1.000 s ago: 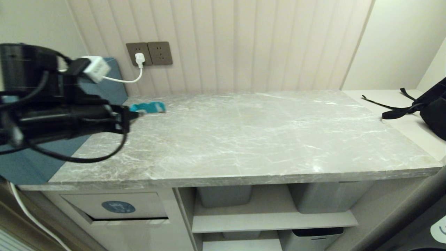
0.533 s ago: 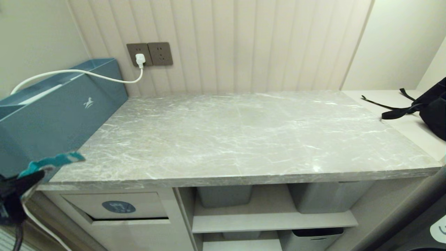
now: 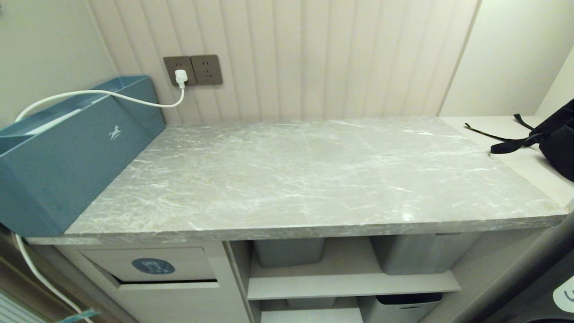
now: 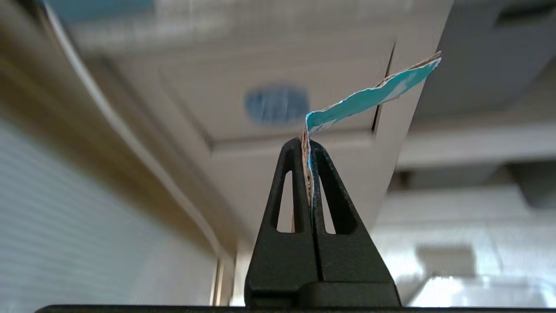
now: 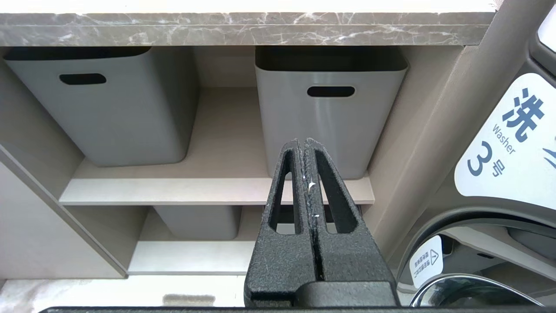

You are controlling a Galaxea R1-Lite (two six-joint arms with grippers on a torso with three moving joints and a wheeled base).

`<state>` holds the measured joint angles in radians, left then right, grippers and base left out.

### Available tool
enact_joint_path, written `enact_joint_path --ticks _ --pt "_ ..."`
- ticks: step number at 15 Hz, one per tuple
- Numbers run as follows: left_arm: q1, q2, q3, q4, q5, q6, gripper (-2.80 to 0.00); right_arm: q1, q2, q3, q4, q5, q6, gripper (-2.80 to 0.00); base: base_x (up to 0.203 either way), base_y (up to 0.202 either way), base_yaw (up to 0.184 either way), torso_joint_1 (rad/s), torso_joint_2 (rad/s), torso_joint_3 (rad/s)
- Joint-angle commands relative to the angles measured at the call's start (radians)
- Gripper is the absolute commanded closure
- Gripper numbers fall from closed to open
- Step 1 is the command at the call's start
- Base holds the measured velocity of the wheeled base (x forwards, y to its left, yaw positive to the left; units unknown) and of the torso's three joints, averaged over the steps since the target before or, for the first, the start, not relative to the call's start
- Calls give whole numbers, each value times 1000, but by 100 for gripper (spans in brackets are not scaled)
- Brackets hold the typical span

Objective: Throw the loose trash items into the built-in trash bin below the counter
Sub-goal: Put the garbage in the trash can

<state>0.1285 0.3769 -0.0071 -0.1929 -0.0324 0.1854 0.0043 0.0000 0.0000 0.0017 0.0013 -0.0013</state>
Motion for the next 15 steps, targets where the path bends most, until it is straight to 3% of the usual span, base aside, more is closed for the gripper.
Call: enact_joint_path --ticks 1,2,3,8,11,15 --pt "-13 -97 7 129 35 -30 0 0 0 0 0 0 0 0 0 0 0 0 0 0" --pt "-5 -94 7 141 34 -87 0 0 -2 0 0 2 0 0 0 0 0 0 0 0" --pt "1 -95 5 203 21 -101 0 0 -2 0 0 0 0 0 0 0 0 0 0 0" --pt "-32 -96 7 204 -4 -81 0 0 0 0 0 0 0 0 0 0 0 0 0 0" --pt "-151 -81 5 207 -2 -80 0 0 -1 0 0 0 0 0 0 0 0 0 0 0" --pt "-141 -203 4 208 2 -76 0 0 0 0 0 0 0 0 0 0 0 0 0 0"
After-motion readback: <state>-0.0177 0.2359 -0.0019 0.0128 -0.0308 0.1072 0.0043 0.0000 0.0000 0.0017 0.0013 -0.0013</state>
